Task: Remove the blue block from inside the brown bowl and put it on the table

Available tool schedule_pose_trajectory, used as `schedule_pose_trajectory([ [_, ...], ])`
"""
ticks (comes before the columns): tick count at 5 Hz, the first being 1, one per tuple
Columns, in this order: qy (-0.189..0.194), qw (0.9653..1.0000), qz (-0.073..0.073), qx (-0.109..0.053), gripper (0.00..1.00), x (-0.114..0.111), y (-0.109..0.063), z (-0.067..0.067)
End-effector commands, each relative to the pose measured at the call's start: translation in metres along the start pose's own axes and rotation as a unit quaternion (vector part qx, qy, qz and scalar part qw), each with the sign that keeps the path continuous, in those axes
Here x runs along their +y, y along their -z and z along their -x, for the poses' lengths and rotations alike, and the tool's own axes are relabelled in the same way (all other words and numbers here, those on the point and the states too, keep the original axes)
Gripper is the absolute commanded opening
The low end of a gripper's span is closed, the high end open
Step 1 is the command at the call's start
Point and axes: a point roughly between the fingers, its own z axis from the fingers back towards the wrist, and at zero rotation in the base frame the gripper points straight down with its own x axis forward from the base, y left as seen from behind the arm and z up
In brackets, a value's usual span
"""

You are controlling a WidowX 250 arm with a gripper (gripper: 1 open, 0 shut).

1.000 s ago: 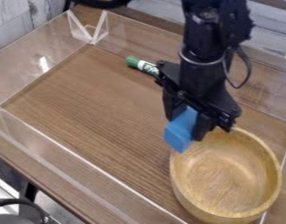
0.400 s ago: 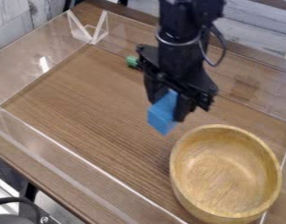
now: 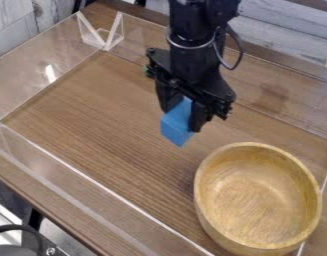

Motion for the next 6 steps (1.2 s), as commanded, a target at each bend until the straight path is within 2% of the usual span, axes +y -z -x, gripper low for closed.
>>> schedule_pose_trajectory([
  [1,-0.003,0.9998,-0.006,-0.016,0.00,0.007,-0.002,-0.007],
  [6,-0.005,0.9997,-0.014,-0.022,0.00,0.024,0.021,-0.017],
])
